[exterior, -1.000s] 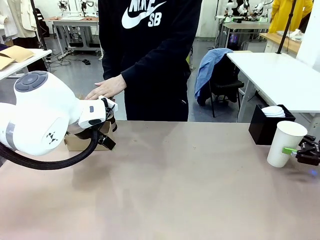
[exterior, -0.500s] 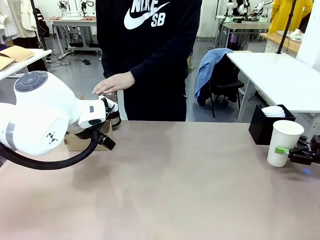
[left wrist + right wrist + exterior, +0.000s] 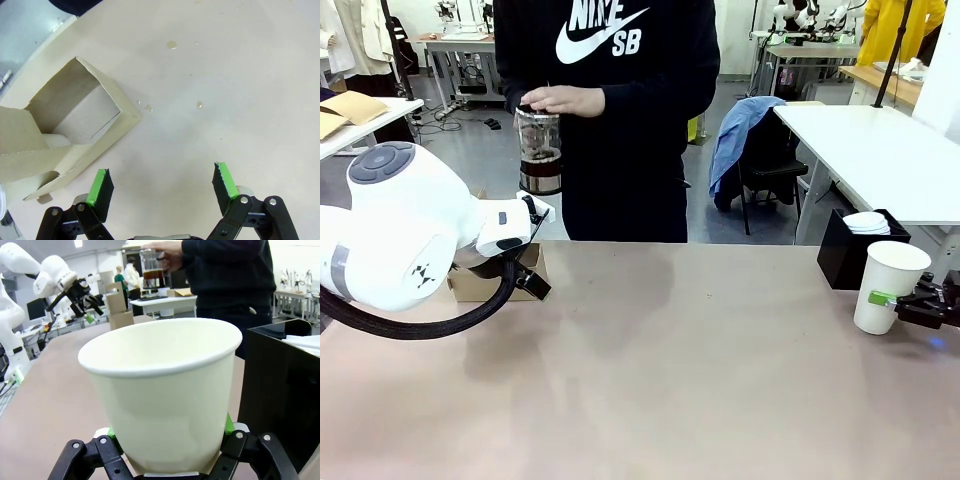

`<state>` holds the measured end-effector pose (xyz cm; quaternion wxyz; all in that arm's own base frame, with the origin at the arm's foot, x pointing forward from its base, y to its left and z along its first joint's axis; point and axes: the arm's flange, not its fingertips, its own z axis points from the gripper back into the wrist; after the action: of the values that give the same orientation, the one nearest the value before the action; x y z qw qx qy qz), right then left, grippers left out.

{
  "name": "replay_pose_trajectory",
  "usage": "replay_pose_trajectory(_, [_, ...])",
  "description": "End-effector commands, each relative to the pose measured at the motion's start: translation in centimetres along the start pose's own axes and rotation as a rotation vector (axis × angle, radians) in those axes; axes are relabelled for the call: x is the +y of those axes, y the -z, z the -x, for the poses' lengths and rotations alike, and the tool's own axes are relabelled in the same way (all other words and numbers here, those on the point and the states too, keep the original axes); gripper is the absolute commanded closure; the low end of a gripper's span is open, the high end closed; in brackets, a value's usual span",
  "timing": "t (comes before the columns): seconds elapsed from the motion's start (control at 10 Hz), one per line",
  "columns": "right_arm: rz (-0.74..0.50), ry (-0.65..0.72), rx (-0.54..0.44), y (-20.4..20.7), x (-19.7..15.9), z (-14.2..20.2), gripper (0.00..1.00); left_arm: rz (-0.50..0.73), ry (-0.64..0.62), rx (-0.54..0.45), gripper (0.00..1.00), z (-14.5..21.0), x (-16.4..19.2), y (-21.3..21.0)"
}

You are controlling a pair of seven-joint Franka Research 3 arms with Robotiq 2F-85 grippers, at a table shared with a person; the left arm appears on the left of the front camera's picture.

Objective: Pour a drink into a cup and package it in a carrier.
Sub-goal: Pick up the 600 ml Paper Cup and place it in the middle top area of the table.

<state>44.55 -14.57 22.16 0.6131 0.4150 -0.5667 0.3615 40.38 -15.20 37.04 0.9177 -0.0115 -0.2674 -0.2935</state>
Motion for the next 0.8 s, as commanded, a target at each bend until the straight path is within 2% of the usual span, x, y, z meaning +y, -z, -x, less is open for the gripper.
replay_pose_trajectory(0.0, [0.067, -0.016, -0.014, 0.3, 1.8, -1.9, 0.19, 0.001, 0.000, 0.000, 0.00, 0.0, 0.0, 0.0])
replay_pose_trajectory(0.2, [0.093, -0.049, -0.016, 3.2, 5.1, -6.7, 0.19, 0.001, 0.000, 0.000, 0.00, 0.0, 0.0, 0.0])
replay_pose_trajectory(0.4, [0.104, -0.051, -0.014, 8.2, 7.6, -10.9, 0.19, 0.001, 0.000, 0.000, 0.00, 0.0, 0.0, 0.0])
replay_pose_trajectory(0.5, [0.125, -0.049, -0.007, 12.3, 8.4, -12.8, 0.19, 0.001, 0.000, 0.000, 0.00, 0.0, 0.0, 0.0])
replay_pose_trajectory(0.7, [0.119, -0.033, -0.013, 20.4, 7.8, -14.4, 0.19, 0.001, 0.000, 0.000, 0.00, 0.0, 0.0, 0.0])
